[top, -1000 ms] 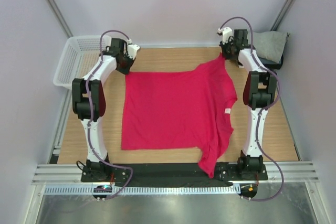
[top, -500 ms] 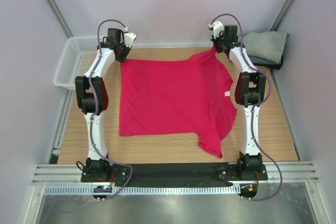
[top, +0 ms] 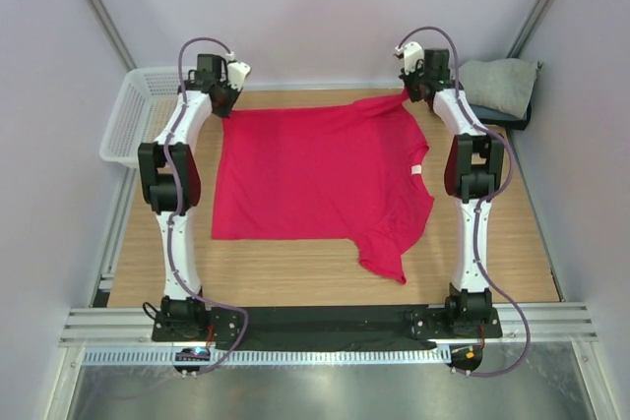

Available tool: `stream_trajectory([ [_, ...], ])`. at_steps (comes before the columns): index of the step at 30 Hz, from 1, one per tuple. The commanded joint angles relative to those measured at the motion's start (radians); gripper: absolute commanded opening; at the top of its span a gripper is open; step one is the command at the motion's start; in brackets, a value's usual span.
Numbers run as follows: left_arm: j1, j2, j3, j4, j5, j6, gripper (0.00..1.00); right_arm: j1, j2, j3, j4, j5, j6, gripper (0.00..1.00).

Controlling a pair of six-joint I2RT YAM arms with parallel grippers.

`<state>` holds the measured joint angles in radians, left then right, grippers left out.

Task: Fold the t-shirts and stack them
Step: Fold the tshirt

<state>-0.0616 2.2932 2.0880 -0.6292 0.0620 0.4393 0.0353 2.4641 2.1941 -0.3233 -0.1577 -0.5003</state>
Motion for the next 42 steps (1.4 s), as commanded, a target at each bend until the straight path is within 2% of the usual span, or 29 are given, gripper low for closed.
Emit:
stream_trajectory([
  [1,0.003,-0.075,-0.017,0.013,-0.002,-0.011,0.0,0.003,-0.145,0.009,0.024,0.007,0.02,0.01],
  [8,0.012,-0.149,-0.074,0.032,0.013,-0.025,0.0,0.034,-0.267,-0.086,-0.039,-0.006,0.043,0.01],
  [15,0.014,-0.241,-0.169,0.039,0.03,-0.031,0.0,0.063,-0.459,-0.315,-0.063,-0.008,0.034,0.01],
  [27,0.02,-0.363,-0.347,0.037,0.041,-0.047,0.0,0.061,-0.649,-0.589,-0.068,-0.014,0.023,0.01],
  [42,0.019,-0.328,-0.368,-0.069,0.11,-0.091,0.0,0.063,-0.84,-0.858,-0.072,-0.02,0.026,0.01],
])
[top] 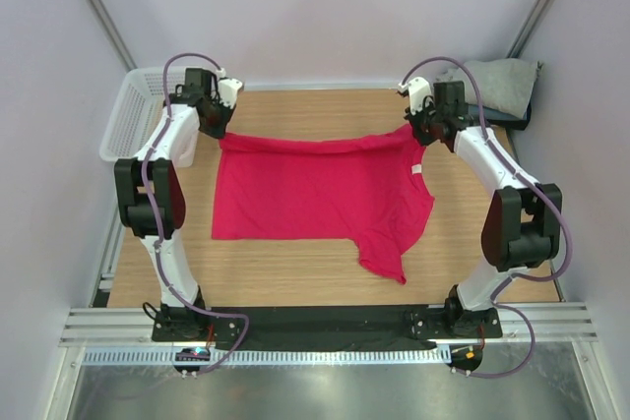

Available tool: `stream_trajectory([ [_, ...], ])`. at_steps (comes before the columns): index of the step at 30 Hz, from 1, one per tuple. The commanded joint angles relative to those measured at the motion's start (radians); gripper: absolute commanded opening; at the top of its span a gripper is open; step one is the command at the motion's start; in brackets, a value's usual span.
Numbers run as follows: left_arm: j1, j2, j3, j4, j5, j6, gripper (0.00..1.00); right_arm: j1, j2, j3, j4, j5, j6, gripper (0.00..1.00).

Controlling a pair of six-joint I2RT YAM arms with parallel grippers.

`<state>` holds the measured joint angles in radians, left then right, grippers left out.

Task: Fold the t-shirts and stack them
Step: Fold the tshirt

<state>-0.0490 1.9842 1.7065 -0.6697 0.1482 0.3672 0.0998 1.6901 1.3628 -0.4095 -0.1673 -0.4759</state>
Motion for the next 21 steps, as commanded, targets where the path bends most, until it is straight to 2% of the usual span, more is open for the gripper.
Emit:
stream_trajectory([
  [1,0.006,-0.019,0.013,-0.04,0.022,-0.019,0.0,-0.003,-0.07,-0.048,0.015,-0.009,0.003,0.01],
  [21,0.006,0.01,-0.047,-0.171,0.037,-0.066,0.01,-0.002,-0.104,-0.198,-0.011,-0.072,0.037,0.01],
])
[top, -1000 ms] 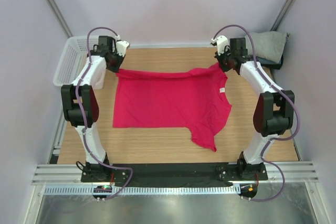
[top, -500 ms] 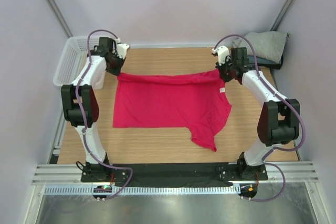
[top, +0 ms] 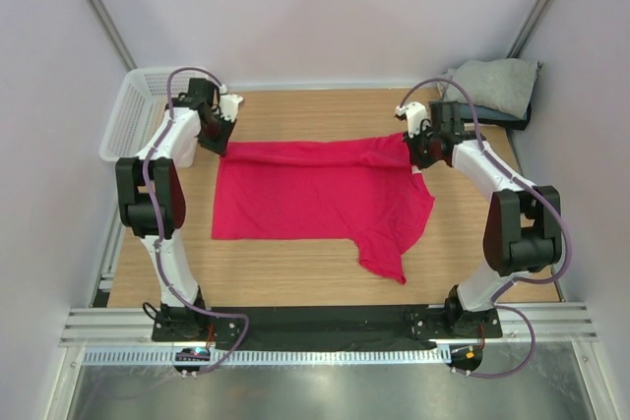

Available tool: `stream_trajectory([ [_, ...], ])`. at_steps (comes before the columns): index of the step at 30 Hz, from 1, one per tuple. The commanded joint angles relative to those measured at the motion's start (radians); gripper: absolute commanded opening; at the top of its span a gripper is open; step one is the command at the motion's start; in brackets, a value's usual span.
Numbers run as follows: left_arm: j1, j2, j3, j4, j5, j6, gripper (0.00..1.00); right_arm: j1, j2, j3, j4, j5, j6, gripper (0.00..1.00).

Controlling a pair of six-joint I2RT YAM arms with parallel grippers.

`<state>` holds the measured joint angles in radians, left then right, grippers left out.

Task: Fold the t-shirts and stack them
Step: Fold the tshirt

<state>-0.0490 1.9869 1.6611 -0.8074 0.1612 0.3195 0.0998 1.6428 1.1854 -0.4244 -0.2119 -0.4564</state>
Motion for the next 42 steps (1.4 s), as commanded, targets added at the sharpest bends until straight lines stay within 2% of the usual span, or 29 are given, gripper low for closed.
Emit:
stream_trajectory([
  [1,0.008,0.006,-0.006,-0.035,0.024,-0.02,0.02,0.0,-0.06,-0.027,0.006,-0.03,0.021,0.01],
  [6,0.008,0.003,-0.023,-0.055,0.029,-0.033,0.1,0.003,-0.081,-0.05,-0.014,-0.046,0.03,0.01],
  [9,0.006,-0.02,-0.059,-0.065,0.018,-0.045,0.33,0.003,-0.098,-0.047,-0.031,-0.052,0.033,0.13],
  [10,0.006,-0.045,-0.073,-0.064,0.02,-0.052,0.42,0.003,-0.103,-0.043,-0.039,-0.056,0.033,0.24],
  [11,0.006,-0.06,-0.089,-0.059,0.02,-0.062,0.46,0.003,-0.109,-0.038,-0.051,-0.061,0.035,0.29],
  [12,0.006,-0.08,-0.118,-0.052,0.017,-0.072,0.56,0.003,-0.123,-0.029,-0.059,-0.067,0.038,0.32],
  [13,0.006,-0.095,-0.127,-0.038,0.017,-0.089,0.57,0.003,-0.129,-0.024,-0.065,-0.07,0.042,0.35],
  [18,-0.002,-0.157,-0.081,-0.016,0.067,-0.131,0.58,0.003,-0.146,0.029,-0.068,-0.086,0.065,0.37],
  [25,-0.02,-0.014,0.069,-0.088,0.106,-0.145,0.54,0.003,-0.009,0.095,-0.04,-0.11,0.055,0.37],
  [33,-0.025,0.065,0.04,-0.108,0.114,-0.152,0.5,0.015,0.234,0.272,-0.056,-0.208,0.058,0.39],
  [42,-0.025,0.087,0.014,-0.128,0.086,-0.142,0.48,0.043,0.347,0.394,-0.063,-0.291,0.082,0.41],
])
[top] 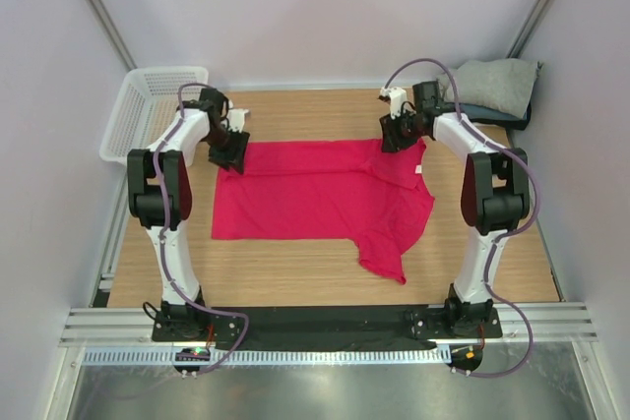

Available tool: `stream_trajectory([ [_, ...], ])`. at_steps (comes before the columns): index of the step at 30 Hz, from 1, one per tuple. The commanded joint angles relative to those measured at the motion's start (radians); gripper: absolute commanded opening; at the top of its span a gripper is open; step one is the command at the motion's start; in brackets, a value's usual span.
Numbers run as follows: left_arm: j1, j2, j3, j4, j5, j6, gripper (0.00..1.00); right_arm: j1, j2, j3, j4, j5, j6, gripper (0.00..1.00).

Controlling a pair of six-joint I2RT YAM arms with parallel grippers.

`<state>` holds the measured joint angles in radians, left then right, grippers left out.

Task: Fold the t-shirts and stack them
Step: Fold the tshirt

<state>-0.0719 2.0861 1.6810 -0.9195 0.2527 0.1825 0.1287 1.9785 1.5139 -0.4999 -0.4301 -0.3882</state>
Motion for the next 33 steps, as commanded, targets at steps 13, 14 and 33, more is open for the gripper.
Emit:
stream_trajectory([
  [13,-0.002,-0.017,-0.01,-0.025,-0.007,-0.003,0.47,0.046,0.086,0.077,-0.078,-0.119,-0.005,0.47],
  [14,-0.002,-0.015,-0.014,-0.024,-0.007,-0.005,0.47,0.046,0.092,0.083,-0.08,-0.111,-0.006,0.47],
  [33,-0.003,-0.014,-0.024,-0.024,-0.004,-0.011,0.47,0.042,0.148,0.16,-0.081,-0.117,-0.017,0.49],
])
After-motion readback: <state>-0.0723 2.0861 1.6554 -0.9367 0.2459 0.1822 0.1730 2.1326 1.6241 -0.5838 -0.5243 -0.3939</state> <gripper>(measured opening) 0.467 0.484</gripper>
